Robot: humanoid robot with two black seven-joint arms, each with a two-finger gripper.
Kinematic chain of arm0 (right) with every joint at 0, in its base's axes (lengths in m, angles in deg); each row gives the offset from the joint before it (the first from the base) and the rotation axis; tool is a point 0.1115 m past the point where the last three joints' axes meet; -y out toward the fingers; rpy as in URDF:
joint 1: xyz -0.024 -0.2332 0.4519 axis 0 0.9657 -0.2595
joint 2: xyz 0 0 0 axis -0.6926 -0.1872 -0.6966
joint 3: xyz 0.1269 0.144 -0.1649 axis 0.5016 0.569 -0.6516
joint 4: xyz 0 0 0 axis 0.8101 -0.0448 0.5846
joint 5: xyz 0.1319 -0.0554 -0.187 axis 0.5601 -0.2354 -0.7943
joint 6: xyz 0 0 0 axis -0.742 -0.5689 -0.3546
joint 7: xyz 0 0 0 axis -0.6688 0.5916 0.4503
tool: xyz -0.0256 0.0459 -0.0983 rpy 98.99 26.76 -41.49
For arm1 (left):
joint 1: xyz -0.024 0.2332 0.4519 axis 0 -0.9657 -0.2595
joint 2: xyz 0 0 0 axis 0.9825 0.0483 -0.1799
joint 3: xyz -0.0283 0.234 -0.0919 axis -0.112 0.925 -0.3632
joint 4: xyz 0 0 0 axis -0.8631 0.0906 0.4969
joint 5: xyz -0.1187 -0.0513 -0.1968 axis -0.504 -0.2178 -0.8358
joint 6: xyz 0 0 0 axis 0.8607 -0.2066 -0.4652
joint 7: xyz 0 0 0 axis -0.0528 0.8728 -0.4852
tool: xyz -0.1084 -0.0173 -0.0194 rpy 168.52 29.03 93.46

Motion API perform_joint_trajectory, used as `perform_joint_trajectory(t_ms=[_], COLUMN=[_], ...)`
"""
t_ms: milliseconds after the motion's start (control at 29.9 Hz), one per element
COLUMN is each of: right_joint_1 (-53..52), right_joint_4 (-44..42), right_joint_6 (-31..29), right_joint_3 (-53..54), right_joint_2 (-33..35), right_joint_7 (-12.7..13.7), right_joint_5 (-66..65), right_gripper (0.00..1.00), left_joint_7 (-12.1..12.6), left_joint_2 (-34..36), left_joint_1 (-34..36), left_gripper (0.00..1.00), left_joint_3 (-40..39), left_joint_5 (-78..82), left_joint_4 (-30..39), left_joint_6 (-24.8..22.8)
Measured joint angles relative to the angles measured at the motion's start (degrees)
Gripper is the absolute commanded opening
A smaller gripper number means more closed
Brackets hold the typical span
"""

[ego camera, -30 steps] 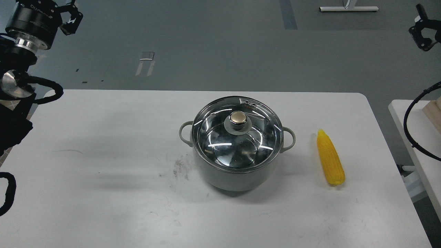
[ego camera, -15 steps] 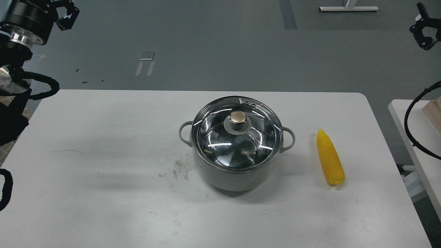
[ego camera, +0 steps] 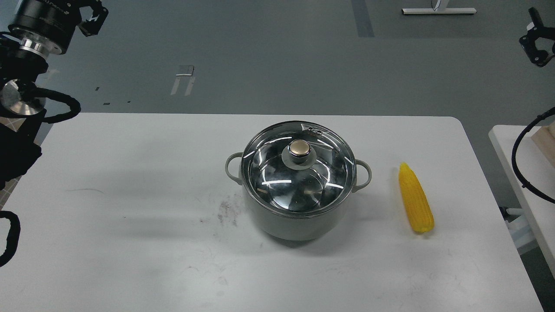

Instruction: Open pot and put corn in

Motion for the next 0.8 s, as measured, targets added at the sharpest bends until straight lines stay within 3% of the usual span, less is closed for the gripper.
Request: perform_joint_trajectory(t_ms=[134, 435, 702, 803], right_joint_1=[0.1, 0.1, 0.3, 0.3], right_joint_4=[-0.3, -0.1, -0.1, -0.1], right_joint_6=[0.0, 0.0, 0.0, 0.0], right_joint_3=[-0.1, -0.1, -0.1, -0.1], right_joint_2=[0.1, 0.1, 0.5, 0.6], right_joint_7=[-0.1, -0.1, -0.1, -0.1], right_joint_5=[0.0, 0.0, 0.0, 0.0], right_gripper=[1.00, 1.00, 1.00, 1.00], left_joint_7=[-0.4, -1.3, -1.5, -3.1], left_joint_2=[1.9, 4.5, 3.4, 2.7], left_joint_1=[0.0, -0.1, -0.5, -1.0], left_gripper=[0.97, 0.96, 0.92, 0.92], left_joint_3=[4.1, 5.1, 9.7, 12.3], left_joint_5=[6.4, 40.2, 69.0, 79.6], left_joint_4=[5.9, 20.9, 39.9, 44.5], left_joint_6=[0.0, 0.1, 6.9, 7.7])
